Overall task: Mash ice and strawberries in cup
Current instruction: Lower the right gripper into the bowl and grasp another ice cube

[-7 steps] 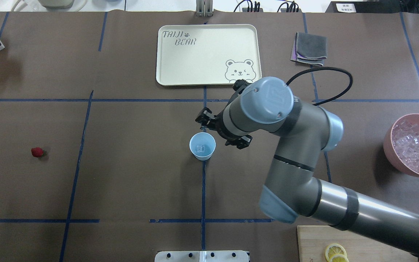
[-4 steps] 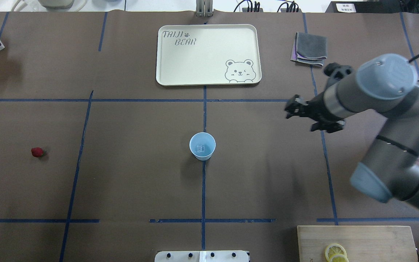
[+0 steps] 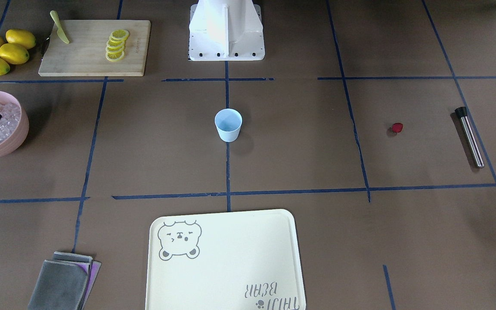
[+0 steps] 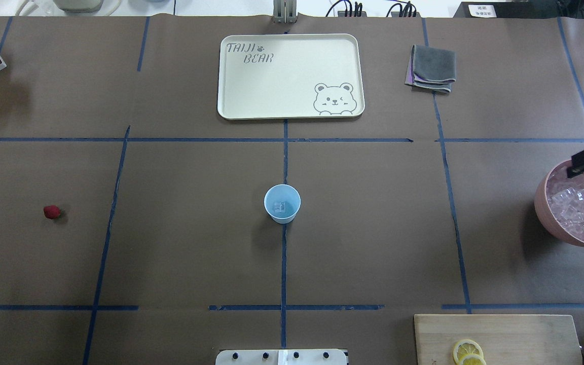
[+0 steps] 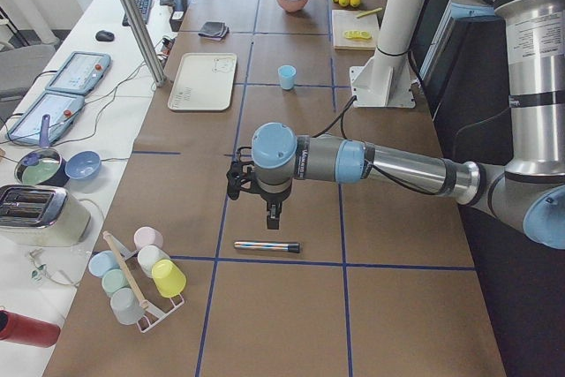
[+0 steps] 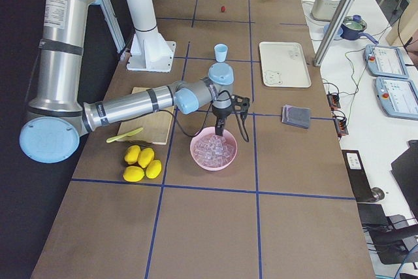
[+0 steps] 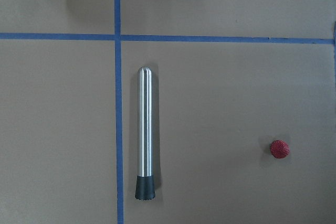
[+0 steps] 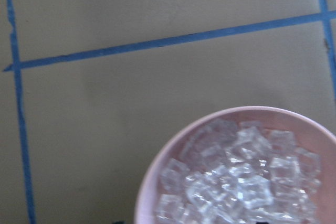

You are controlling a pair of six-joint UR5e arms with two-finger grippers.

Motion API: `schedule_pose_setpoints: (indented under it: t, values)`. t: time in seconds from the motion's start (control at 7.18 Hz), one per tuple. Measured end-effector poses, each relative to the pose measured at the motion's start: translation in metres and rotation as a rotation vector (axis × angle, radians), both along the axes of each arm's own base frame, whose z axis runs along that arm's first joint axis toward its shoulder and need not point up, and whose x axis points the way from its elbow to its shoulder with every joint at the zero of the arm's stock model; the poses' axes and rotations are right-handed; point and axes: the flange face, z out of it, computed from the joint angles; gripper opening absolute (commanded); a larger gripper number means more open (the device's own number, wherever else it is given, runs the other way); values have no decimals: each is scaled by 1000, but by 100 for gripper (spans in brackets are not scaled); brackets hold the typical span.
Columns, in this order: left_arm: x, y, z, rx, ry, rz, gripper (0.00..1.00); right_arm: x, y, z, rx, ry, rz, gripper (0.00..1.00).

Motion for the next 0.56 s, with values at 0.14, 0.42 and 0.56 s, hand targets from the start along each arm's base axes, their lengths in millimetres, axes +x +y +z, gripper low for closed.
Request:
schedule_pose_setpoints:
  t: [0.14, 0.42, 0.56]
  values:
    - [0, 0, 0, 0, 0, 0, 100, 13, 7, 20, 4, 13, -31, 87]
    - [0, 0, 0, 0, 0, 0, 100, 14, 4, 40, 23, 26, -81, 86]
    - [0, 0, 0, 0, 0, 0, 100, 9, -3, 40, 50, 26, -111, 85]
